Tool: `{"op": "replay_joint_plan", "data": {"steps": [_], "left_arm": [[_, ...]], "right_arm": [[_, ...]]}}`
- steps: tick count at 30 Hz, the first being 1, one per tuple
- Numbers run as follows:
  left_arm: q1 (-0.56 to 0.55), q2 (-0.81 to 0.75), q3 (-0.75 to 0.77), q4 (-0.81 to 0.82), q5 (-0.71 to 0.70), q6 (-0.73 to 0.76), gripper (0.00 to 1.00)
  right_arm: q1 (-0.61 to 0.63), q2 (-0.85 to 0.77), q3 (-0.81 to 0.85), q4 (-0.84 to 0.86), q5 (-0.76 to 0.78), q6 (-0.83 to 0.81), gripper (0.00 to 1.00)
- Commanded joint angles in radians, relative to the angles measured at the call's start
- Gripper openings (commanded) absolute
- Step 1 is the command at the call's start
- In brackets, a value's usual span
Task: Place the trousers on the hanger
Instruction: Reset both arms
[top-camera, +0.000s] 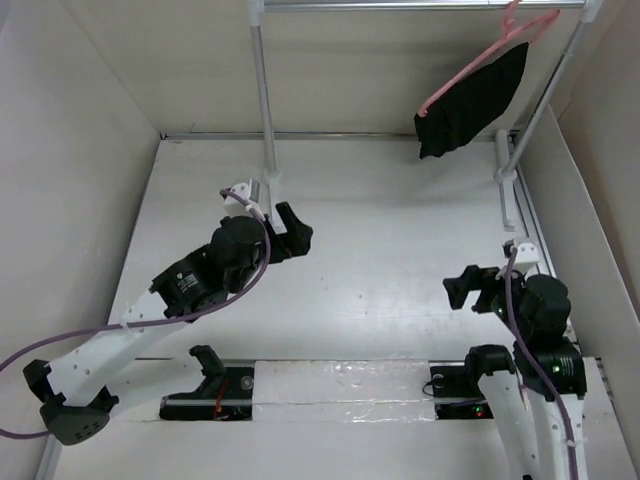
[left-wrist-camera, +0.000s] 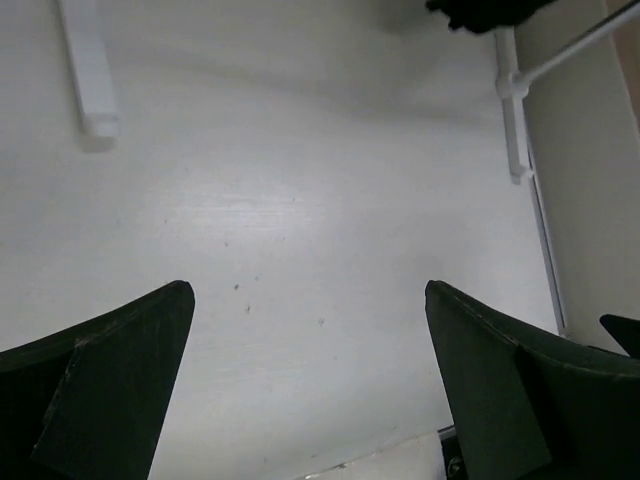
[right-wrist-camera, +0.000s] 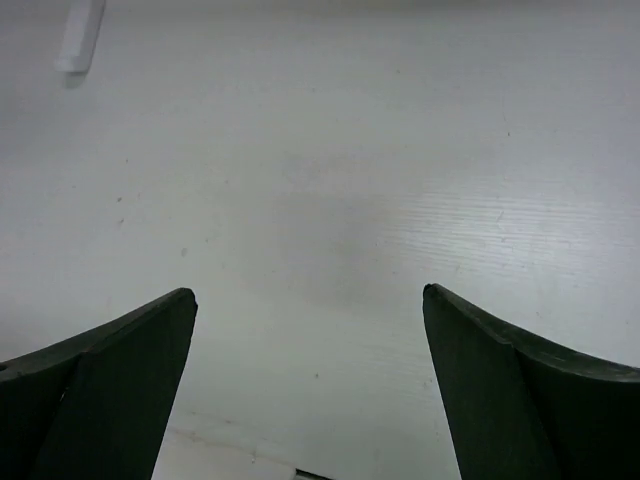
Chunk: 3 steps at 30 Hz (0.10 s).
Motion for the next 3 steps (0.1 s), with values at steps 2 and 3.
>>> {"op": "replay_joint_plan", "data": {"steps": [2,3], "left_arm": [[-0.002,-0.086,-0.098,0.035,0.030,-0.077,0.99],[-0.002,-0.095,-0.098,0.058,0.030,-0.076,0.99]], "right_arm": [[0.008,-0.031,-0.011,-0.051,0.054,-0.030,1.00],[0.008,0.033,0.013,-0.020,0.043,-0.052,1.00]]}}
